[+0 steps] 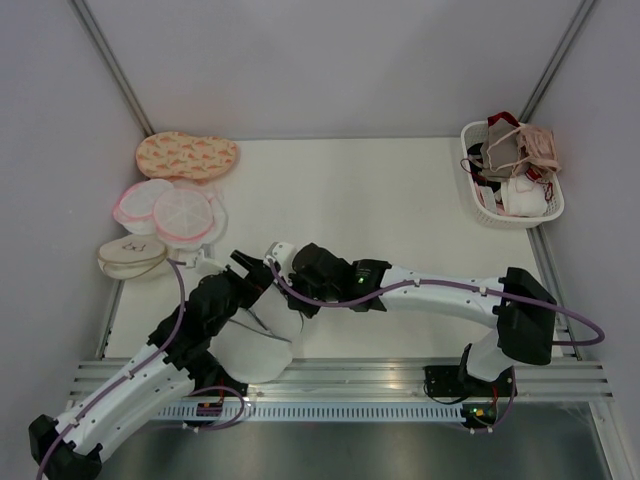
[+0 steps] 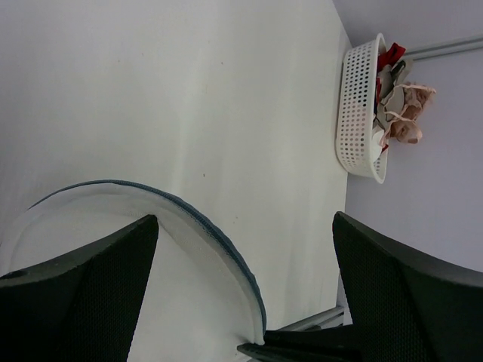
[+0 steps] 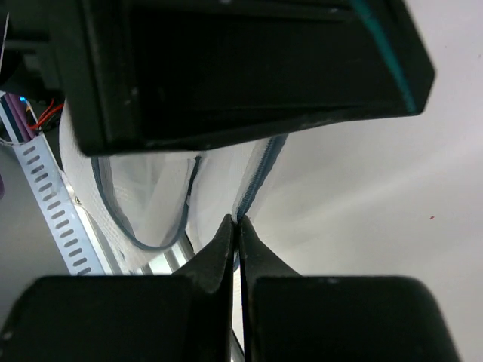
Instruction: Unzip the laundry bag and remove the bra
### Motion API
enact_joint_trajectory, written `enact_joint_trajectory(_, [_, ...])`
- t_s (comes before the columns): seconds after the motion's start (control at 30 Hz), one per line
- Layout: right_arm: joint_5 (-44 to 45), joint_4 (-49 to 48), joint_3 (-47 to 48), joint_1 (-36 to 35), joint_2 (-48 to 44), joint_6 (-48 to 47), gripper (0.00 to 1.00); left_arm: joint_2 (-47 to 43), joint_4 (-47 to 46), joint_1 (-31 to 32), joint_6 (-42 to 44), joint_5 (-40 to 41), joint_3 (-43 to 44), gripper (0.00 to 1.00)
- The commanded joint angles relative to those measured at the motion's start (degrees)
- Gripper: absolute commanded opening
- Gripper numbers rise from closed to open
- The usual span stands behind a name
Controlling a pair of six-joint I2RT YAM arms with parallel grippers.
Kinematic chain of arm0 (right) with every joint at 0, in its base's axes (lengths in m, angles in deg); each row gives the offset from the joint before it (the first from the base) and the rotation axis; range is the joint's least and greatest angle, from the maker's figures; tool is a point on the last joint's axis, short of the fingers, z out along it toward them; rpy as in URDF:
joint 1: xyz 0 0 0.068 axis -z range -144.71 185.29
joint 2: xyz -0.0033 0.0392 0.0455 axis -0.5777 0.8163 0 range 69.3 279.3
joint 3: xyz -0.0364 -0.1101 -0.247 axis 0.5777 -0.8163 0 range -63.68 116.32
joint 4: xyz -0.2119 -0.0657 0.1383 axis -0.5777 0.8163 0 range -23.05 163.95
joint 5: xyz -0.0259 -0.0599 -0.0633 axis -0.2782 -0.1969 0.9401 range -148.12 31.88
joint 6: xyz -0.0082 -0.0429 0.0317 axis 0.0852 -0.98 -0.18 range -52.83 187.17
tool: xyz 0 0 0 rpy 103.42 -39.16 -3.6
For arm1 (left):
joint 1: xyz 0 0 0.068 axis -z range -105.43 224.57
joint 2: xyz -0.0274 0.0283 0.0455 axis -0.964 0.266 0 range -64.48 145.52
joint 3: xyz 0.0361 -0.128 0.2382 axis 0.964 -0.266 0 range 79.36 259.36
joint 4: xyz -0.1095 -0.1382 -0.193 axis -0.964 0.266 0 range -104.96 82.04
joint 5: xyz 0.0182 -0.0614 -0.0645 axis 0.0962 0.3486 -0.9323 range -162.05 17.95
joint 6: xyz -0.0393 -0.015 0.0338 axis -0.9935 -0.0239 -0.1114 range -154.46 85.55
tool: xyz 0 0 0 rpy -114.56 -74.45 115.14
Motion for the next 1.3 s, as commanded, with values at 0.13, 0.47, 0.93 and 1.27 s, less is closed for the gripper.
enact_joint_trajectory(0.13, [-0.6, -2.0, 0.2, -1.6, -1.9, -2.7, 0.01, -0.7, 3.1, -0.2, -2.6, 0.7, 0.5, 1.00])
enact_joint_trajectory(0.47, [1.4, -5.6, -3.0, -4.2, -5.7, -2.1, 0.01, -4.7, 10.1, -0.2, -3.4, 7.0, 3.5, 0.99])
enact_joint_trajectory(0.93, [52.3, 14.2, 2.3, -0.7, -6.0, 6.0, 0.00, -12.0, 18.8, -0.2, 3.8, 18.0, 15.4, 1.00])
enact_joint_trajectory(1.27, [68.6, 18.7, 2.9, 14.3, -11.6, 8.7, 0.00, -12.8, 20.3, -0.2, 4.0, 17.3, 15.4, 0.99])
